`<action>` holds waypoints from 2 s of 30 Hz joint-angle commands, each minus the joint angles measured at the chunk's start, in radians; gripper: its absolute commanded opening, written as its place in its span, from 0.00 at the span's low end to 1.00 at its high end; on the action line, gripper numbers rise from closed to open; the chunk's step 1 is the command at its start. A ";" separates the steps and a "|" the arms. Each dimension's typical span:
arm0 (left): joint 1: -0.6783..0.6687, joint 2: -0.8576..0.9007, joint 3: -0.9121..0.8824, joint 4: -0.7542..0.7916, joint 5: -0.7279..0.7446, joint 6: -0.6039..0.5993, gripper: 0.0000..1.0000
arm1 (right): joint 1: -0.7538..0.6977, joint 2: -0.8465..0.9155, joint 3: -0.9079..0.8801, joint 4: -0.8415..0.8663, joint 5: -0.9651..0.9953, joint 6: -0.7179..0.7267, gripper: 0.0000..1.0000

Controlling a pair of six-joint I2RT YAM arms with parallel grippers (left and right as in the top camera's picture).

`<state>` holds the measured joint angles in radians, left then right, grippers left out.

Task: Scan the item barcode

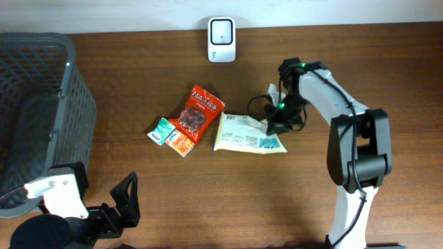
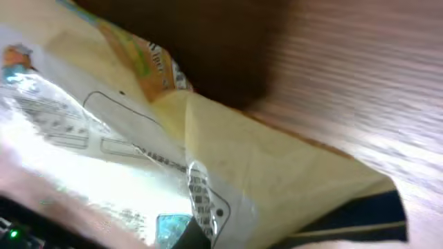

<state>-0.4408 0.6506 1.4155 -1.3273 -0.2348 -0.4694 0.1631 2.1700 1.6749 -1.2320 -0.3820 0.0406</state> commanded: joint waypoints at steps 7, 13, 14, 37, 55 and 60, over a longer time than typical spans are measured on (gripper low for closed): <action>0.005 0.000 -0.003 0.002 0.007 -0.008 0.99 | -0.007 -0.032 0.493 -0.314 0.627 0.224 0.04; 0.005 0.000 -0.003 0.002 0.007 -0.008 0.99 | 0.012 -0.032 0.541 -0.426 0.897 0.441 0.04; 0.005 0.000 -0.003 0.002 0.007 -0.008 0.99 | 0.014 -0.032 0.541 -0.435 0.918 0.470 0.04; 0.005 0.000 -0.003 0.002 0.007 -0.008 0.99 | 0.309 -0.019 0.252 -0.228 1.011 0.703 0.04; 0.005 0.000 -0.003 0.002 0.007 -0.008 0.99 | 0.497 -0.019 0.298 -0.099 0.352 0.266 0.56; 0.005 0.000 -0.003 0.002 0.007 -0.008 0.99 | 0.410 -0.021 0.389 -0.156 0.339 0.255 0.61</action>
<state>-0.4408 0.6506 1.4155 -1.3277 -0.2344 -0.4690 0.6342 2.1590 1.9957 -1.3895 0.0002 0.3313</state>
